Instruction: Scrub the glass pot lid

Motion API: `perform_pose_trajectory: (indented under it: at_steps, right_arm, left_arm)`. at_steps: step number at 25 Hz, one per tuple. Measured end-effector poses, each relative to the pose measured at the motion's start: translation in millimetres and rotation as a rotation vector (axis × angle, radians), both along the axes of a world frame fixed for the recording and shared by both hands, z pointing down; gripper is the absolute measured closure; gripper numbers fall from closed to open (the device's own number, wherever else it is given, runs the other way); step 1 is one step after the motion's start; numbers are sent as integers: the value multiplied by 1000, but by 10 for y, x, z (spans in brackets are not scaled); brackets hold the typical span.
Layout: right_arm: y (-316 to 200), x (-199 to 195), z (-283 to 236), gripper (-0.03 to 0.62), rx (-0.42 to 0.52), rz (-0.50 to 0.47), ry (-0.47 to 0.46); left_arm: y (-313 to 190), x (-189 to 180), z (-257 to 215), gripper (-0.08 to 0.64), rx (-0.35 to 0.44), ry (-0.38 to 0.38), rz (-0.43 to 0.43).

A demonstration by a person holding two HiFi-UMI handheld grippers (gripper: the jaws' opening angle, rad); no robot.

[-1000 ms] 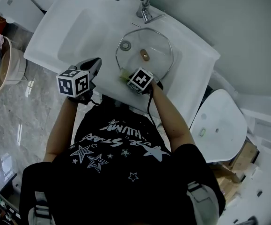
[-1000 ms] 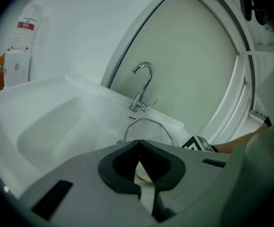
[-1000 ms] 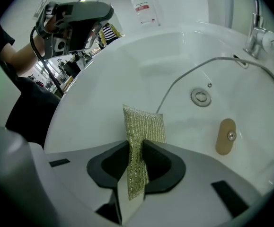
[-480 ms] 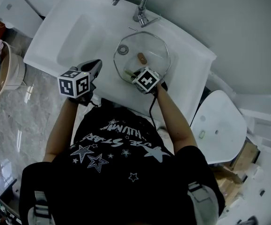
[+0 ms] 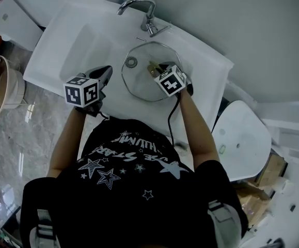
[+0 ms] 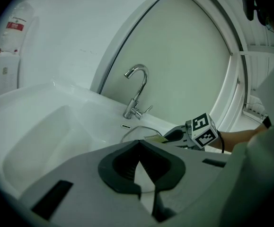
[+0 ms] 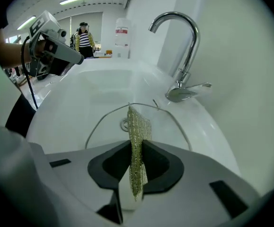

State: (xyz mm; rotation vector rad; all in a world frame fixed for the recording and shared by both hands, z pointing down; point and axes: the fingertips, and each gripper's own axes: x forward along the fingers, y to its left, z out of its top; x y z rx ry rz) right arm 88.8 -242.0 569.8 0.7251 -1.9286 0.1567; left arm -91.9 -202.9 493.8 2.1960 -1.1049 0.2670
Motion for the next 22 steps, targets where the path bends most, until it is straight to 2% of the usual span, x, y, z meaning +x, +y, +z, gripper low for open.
perform_pose_trajectory:
  at_steps: [4,14,22]
  right_arm:
    - [-202,67,-103,525,73,14,62]
    - [-518,182,-95,525,166,-1,219]
    - [-476,138,120,525,146,-41,239]
  left_arm:
    - [-58,7,-12,552,4,1,15]
    - [-130,-45,35,552,-9,2,14]
    - [-101,-126,80,552,-25,-2,2]
